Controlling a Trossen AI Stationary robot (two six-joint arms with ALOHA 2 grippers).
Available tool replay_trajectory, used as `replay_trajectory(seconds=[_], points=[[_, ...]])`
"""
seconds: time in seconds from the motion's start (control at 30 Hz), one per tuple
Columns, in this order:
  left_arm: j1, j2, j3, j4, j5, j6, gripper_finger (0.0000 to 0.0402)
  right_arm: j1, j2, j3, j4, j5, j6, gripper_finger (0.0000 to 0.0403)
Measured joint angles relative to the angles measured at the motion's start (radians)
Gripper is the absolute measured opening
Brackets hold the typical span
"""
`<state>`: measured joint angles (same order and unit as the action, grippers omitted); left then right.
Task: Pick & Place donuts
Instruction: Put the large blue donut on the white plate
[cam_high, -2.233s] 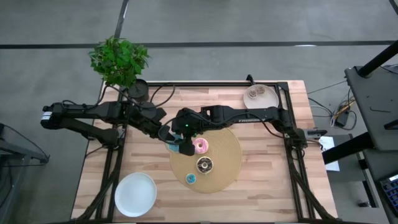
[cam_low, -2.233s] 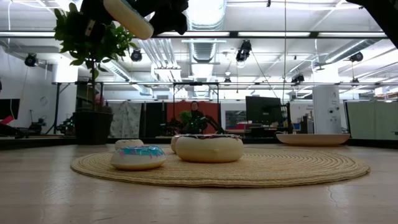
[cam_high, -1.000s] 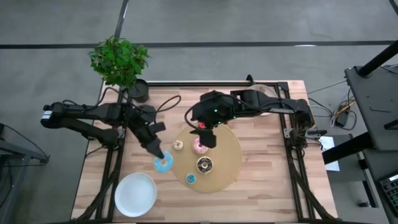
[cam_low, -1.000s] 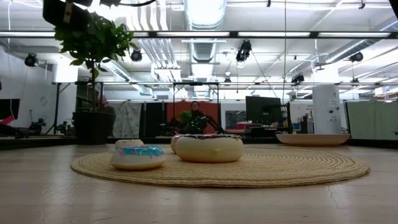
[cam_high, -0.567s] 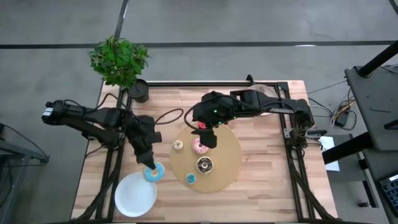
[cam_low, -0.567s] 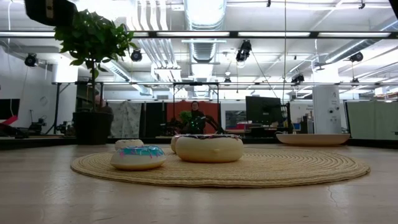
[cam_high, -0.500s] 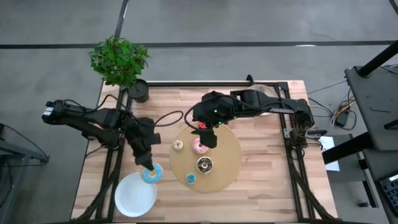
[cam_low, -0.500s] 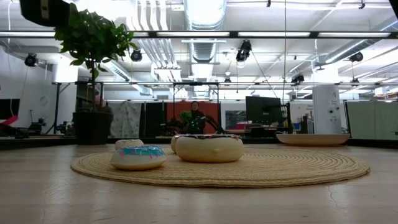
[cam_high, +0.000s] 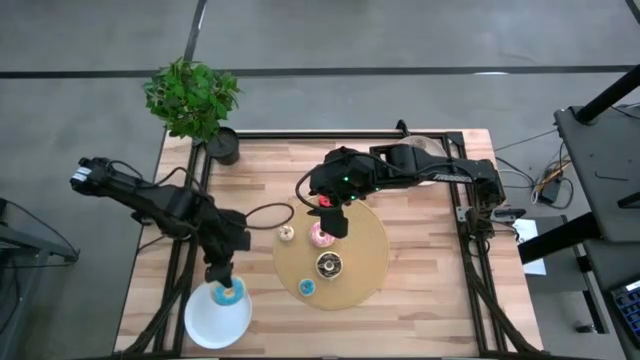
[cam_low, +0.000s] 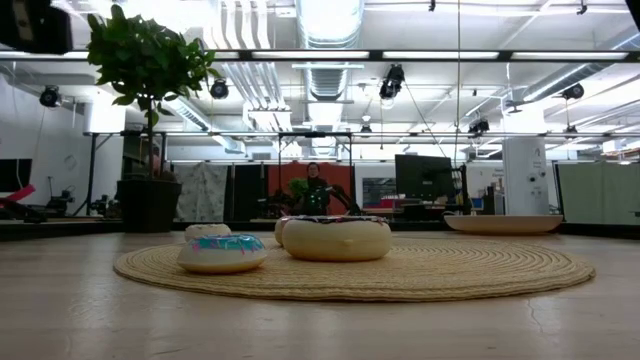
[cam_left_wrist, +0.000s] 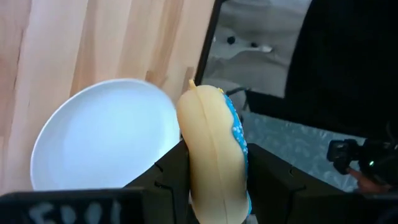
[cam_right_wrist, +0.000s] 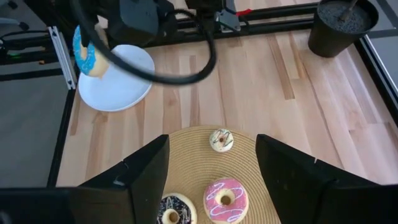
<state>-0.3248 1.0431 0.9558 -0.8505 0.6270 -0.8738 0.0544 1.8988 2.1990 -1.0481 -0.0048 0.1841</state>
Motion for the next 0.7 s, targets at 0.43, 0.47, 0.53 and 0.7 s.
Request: replay_trajectory(seconds=[0.43, 0.47, 0.53, 0.7], points=[[-0.041, 0.000, -0.175, 0.013, 0.000, 0.061, 0.0112, 0.000, 0.000, 0.000, 0.001, 0.005, 0.000, 0.0231], [-0.041, 0.000, -0.187, 0.015, 0.000, 0.069, 0.0112, 0.000, 0.000, 0.000, 0.001, 0.005, 0.000, 0.0231], [-0.041, 0.000, -0.208, 0.028, 0.000, 0.088, 0.0112, 0.000, 0.000, 0.000, 0.001, 0.005, 0.003, 0.0230], [-0.041, 0.000, -0.266, 0.076, 0.000, 0.123, 0.0113, 0.000, 0.000, 0.000, 0.002, 0.006, 0.026, 0.0231]])
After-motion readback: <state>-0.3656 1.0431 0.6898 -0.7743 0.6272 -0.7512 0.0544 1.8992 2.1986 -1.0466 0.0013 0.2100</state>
